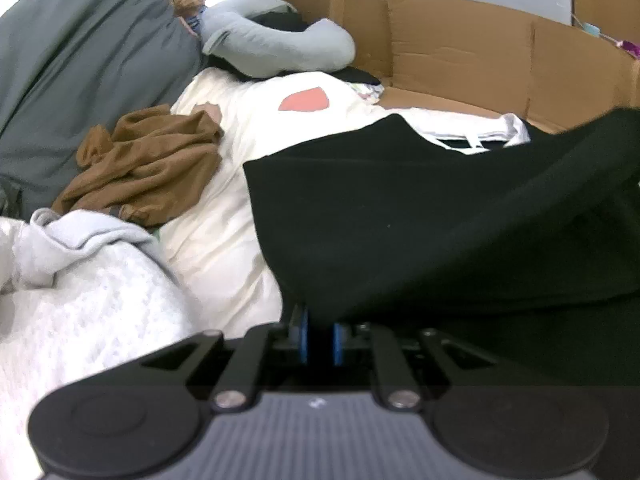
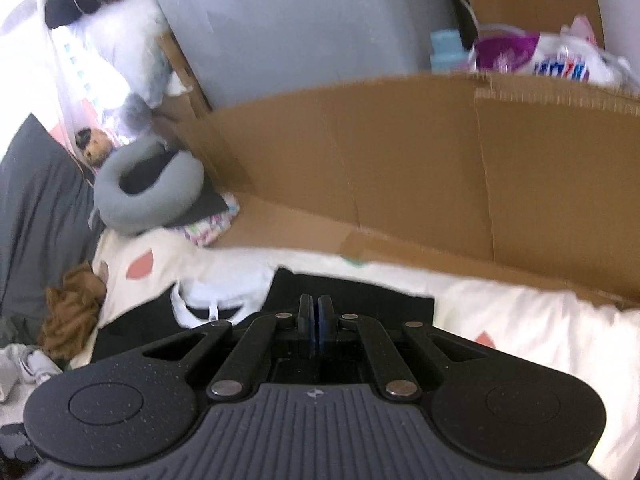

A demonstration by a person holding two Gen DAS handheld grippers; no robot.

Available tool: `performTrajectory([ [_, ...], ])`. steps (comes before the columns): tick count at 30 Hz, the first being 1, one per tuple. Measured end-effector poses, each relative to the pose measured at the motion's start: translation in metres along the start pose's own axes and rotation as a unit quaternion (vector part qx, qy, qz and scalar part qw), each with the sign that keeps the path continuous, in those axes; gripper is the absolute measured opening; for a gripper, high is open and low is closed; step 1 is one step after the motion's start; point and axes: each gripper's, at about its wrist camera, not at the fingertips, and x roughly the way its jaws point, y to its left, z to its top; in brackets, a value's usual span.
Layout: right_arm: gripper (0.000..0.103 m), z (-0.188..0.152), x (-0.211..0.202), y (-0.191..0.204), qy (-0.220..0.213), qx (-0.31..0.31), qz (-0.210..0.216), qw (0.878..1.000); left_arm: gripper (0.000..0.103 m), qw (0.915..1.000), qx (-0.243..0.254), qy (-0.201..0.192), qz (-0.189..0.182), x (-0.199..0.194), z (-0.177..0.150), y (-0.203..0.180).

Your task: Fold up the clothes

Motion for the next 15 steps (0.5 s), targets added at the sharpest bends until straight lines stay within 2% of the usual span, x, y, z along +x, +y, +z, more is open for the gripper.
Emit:
performTrajectory([
  [2, 0.0, 0.0, 0.003, -0.001, 0.012, -0.003, -0.007, 1.0, 0.013, 1.0, 0.007, 0.0, -0.001, 0.0, 0.0, -0.002],
  [7, 0.0, -0.033, 0.037, -0.027, 0.103, 0.029, -0.036, 0.994, 0.016, 0.9998, 0.007, 0.016, 0.002, 0.007, -0.003, -0.001],
  [9, 0.0, -0.047, 0.048, -0.039, 0.133, 0.048, -0.039, 0.989, 0.02, 0.9998, 0.01, 0.017, 0.004, 0.007, -0.003, -0.001],
  [12, 0.003, -0.058, 0.049, -0.049, 0.156, 0.069, -0.032, 0.985, 0.024, 0.9998, 0.014, 0.015, 0.009, 0.005, -0.002, -0.003],
  [13, 0.009, -0.061, 0.047, -0.05, 0.159, 0.073, -0.027, 0.984, 0.025, 0.9998, 0.011, 0.011, 0.01, 0.003, -0.001, -0.003],
  [15, 0.032, -0.063, 0.044, -0.05, 0.166, 0.079, -0.008, 0.983, 0.028, 0.9999, 0.005, 0.002, 0.009, -0.001, 0.001, -0.002],
])
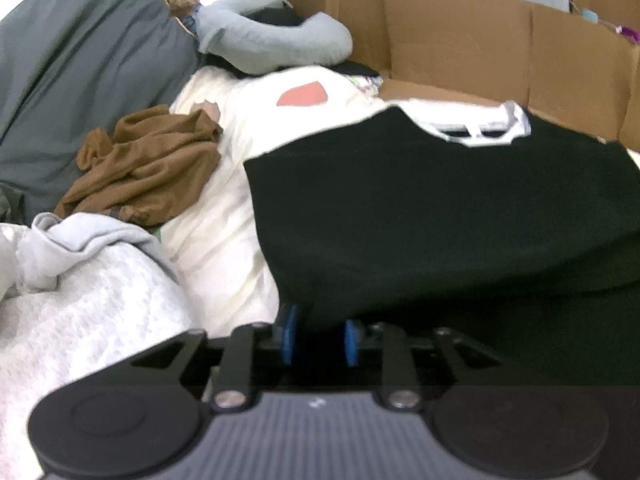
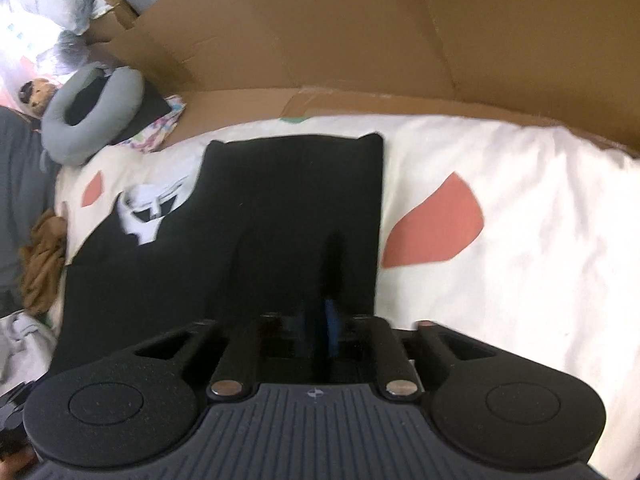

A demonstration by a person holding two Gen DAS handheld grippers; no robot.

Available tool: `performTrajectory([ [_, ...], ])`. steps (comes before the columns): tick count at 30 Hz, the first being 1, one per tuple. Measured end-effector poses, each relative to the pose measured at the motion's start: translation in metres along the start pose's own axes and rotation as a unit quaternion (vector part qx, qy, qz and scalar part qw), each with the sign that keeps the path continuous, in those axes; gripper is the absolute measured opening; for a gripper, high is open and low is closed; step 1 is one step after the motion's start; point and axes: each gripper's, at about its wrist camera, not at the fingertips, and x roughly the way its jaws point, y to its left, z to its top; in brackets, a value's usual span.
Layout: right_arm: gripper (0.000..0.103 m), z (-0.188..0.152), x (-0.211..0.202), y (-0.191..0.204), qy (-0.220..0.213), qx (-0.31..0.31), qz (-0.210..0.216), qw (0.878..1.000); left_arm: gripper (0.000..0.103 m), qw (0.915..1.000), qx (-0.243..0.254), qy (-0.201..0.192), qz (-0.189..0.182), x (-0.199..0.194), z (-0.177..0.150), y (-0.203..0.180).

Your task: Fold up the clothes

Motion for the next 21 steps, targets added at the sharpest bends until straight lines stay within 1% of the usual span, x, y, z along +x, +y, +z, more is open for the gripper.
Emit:
performTrajectory([
  [1, 0.051, -0.003, -0.001, 0.001, 0.004, 0.0, 0.006, 1.0, 0.028, 1.0, -0.003, -0.005, -0.002, -0.002, 0.001, 0.0],
  [2, 0.055, -0.005, -0.002, 0.001, 0.007, -0.001, 0.013, 1.0, 0.028, 1.0, -0.003, -0.008, -0.004, -0.003, 0.002, 0.0],
  [3, 0.055, -0.008, -0.002, 0.002, 0.012, -0.002, 0.019, 1.0, 0.028, 0.9999, -0.003, -0.01, -0.005, -0.004, 0.002, 0.0],
  [5, 0.055, -0.015, 0.005, 0.008, 0.028, -0.011, 0.021, 0.999, 0.022, 0.9999, -0.005, -0.005, -0.008, -0.002, 0.002, 0.002],
  [6, 0.055, -0.018, 0.008, 0.011, 0.036, -0.017, 0.021, 0.999, 0.018, 0.9999, -0.007, -0.003, -0.009, -0.001, 0.001, 0.004],
  [10, 0.054, -0.032, 0.024, 0.023, 0.06, -0.05, 0.001, 0.997, 0.01, 0.9999, -0.013, 0.003, 0.001, 0.0, -0.004, 0.011],
  [12, 0.047, -0.036, 0.026, 0.027, 0.058, -0.059, -0.002, 0.997, 0.009, 0.9991, -0.04, 0.015, 0.005, 0.003, -0.008, 0.02],
  [13, 0.04, -0.036, 0.025, 0.027, 0.058, -0.061, -0.006, 0.996, 0.008, 0.9981, -0.056, 0.023, 0.007, 0.006, -0.01, 0.025],
  [14, 0.02, -0.036, 0.025, 0.028, 0.058, -0.062, -0.008, 0.996, 0.008, 0.9974, -0.064, 0.028, 0.012, 0.008, -0.012, 0.029],
  [15, 0.014, -0.035, 0.023, 0.027, 0.057, -0.063, -0.007, 0.996, 0.008, 0.9967, -0.073, 0.033, 0.017, 0.01, -0.013, 0.032],
  [17, 0.008, -0.034, 0.018, 0.026, 0.056, -0.065, -0.004, 0.996, 0.008, 0.9958, -0.081, 0.038, 0.016, 0.011, -0.016, 0.037],
  [21, 0.006, -0.036, 0.006, 0.027, 0.052, -0.079, 0.001, 0.996, 0.005, 0.996, -0.078, 0.036, 0.022, 0.006, -0.016, 0.038],
])
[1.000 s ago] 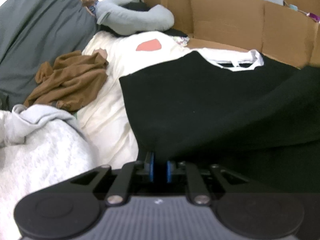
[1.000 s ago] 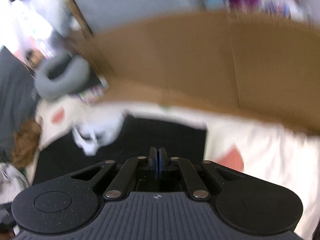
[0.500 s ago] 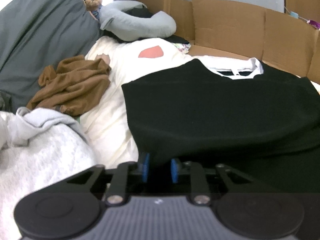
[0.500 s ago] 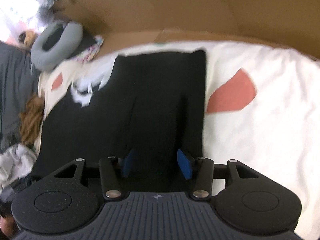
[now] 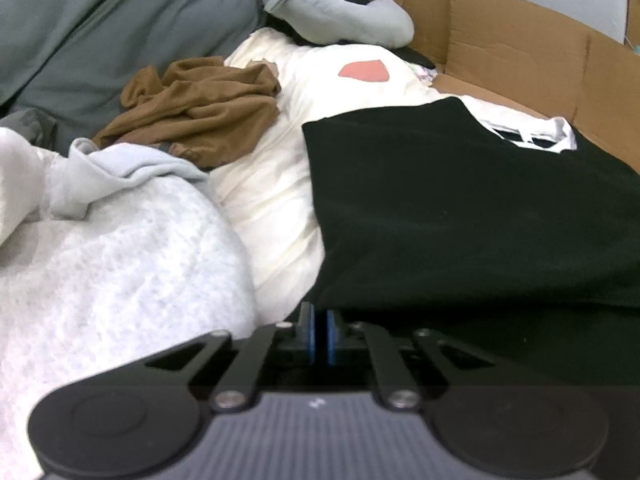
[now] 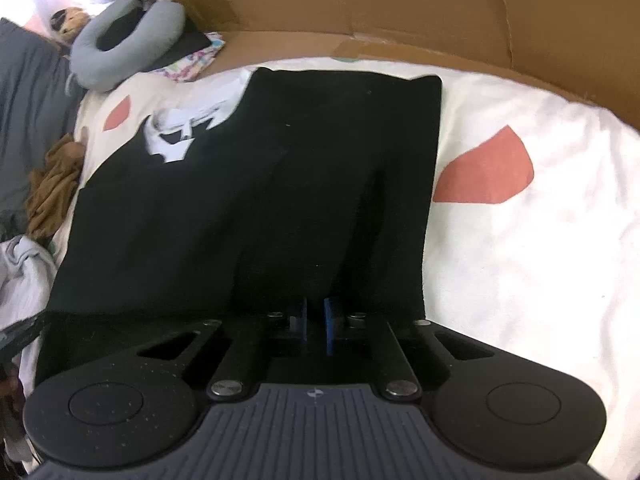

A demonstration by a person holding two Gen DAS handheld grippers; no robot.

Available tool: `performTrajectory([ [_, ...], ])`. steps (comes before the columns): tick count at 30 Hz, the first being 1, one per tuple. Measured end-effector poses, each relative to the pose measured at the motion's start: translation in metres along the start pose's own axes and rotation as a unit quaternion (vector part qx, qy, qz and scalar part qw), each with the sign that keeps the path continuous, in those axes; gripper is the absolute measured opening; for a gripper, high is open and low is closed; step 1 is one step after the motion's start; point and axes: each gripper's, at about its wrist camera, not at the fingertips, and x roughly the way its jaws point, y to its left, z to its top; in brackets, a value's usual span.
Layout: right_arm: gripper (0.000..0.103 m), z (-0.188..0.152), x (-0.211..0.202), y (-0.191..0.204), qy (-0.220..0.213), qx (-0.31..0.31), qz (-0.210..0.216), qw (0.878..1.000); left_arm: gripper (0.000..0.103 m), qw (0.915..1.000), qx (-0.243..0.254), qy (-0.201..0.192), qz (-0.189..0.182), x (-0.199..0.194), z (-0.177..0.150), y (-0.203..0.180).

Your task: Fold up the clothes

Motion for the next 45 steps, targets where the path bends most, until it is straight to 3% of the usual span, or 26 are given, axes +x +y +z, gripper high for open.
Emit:
performTrajectory([
  [4, 0.006, -0.003, -0.011, 0.005, 0.001, -0.019, -0.004, 1.0, 0.0, 0.9987, -0.034, 0.008, 0.037, -0.002, -0.004, 0.015],
  [8, 0.006, -0.007, -0.014, 0.008, 0.012, -0.038, -0.009, 0.999, 0.007, 0.9992, -0.039, 0.012, 0.006, -0.003, -0.01, 0.021],
  [11, 0.006, -0.01, -0.009, 0.008, 0.021, -0.041, -0.014, 0.999, 0.009, 0.9999, -0.005, -0.01, 0.003, -0.014, -0.011, 0.01],
  [12, 0.006, -0.011, -0.008, 0.008, 0.021, -0.04, -0.014, 0.999, 0.014, 0.9998, 0.009, -0.019, -0.002, -0.017, -0.011, 0.006],
  [15, 0.006, -0.011, -0.009, 0.01, 0.021, -0.043, -0.017, 0.999, 0.051, 0.998, 0.052, -0.034, -0.009, -0.02, -0.008, -0.008],
  [18, 0.007, -0.011, -0.009, 0.011, 0.022, -0.042, -0.019, 0.999, 0.052, 0.9958, 0.08, -0.044, -0.015, -0.018, -0.002, -0.019],
  [20, 0.008, -0.013, -0.01, 0.011, 0.023, -0.045, -0.022, 0.999, 0.052, 0.9957, 0.045, -0.072, -0.035, -0.027, 0.009, -0.012],
  [23, 0.009, -0.016, -0.012, 0.011, 0.024, -0.045, -0.026, 0.998, 0.051, 0.9947, 0.038, -0.088, -0.036, -0.03, 0.022, -0.011],
  [30, 0.009, -0.019, -0.017, 0.007, 0.017, -0.04, -0.03, 0.999, 0.051, 0.9983, -0.012, -0.023, -0.053, 0.025, 0.037, -0.005],
  [35, 0.01, -0.019, -0.018, 0.009, 0.015, -0.047, -0.035, 0.998, 0.055, 0.9933, -0.062, 0.017, -0.096, 0.046, 0.028, 0.005],
  [36, 0.01, -0.019, -0.018, 0.01, 0.015, -0.048, -0.036, 0.998, 0.049, 0.9929, -0.063, 0.021, -0.098, 0.048, 0.026, 0.007],
  [40, 0.011, -0.018, -0.015, 0.013, 0.019, -0.051, -0.038, 0.998, 0.01, 0.9954, -0.043, 0.014, -0.084, 0.045, 0.026, 0.006],
  [45, 0.026, -0.019, -0.013, 0.018, 0.02, -0.054, -0.036, 0.998, 0.003, 0.998, -0.038, 0.023, -0.045, 0.048, 0.035, 0.015],
])
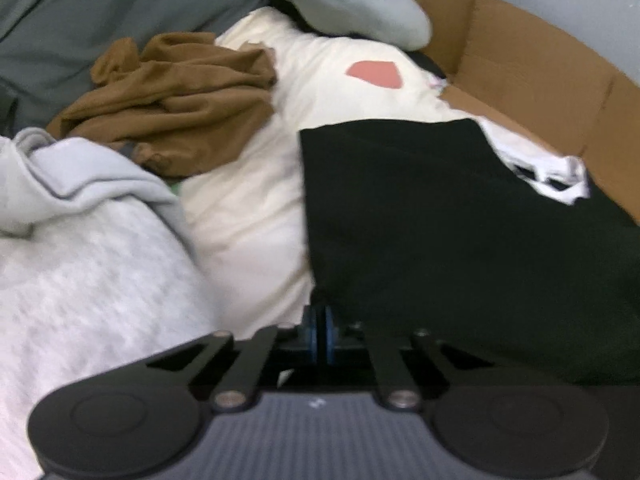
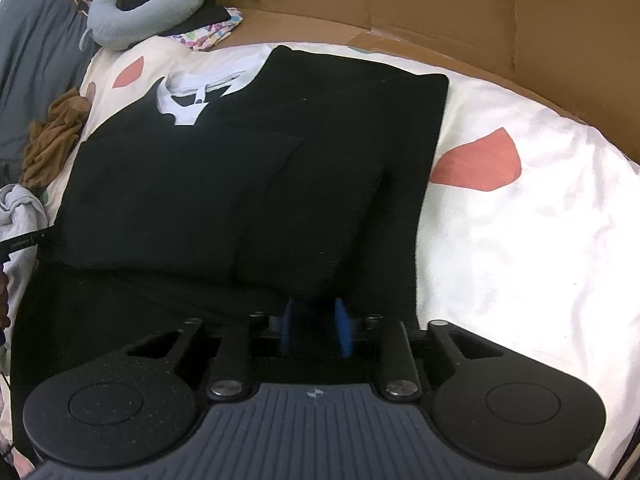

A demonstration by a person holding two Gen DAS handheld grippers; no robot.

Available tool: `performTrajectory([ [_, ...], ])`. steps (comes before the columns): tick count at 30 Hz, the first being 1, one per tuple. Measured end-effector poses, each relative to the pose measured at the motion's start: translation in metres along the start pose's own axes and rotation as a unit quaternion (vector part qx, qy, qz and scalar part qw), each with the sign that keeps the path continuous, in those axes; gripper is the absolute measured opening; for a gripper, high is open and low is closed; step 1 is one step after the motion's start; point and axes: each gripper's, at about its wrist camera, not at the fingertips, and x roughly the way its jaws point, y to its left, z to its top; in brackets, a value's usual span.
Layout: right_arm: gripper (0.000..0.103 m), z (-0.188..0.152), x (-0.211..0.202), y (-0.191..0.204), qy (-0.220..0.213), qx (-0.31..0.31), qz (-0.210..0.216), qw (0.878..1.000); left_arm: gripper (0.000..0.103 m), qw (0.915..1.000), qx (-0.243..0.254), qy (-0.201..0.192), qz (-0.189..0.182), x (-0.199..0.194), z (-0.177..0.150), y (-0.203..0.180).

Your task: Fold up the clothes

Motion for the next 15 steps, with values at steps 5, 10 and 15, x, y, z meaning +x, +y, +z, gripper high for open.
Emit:
performTrajectory([
  [5, 0.027, -0.003, 0.005, 0.002, 0.005, -0.001, 0.002, 1.0, 0.007, 0.9994, -0.016, 0.007, 0.029, -0.003, 0.003, 0.005],
  [10, 0.027, -0.006, 0.005, 0.001, 0.008, -0.001, 0.002, 1.0, 0.019, 0.9997, 0.012, -0.021, 0.011, -0.027, -0.006, -0.011],
  [15, 0.042, -0.012, -0.003, 0.005, 0.012, 0.005, -0.006, 1.0, 0.038, 0.9992, 0.03, -0.019, -0.019, -0.05, -0.019, -0.029],
])
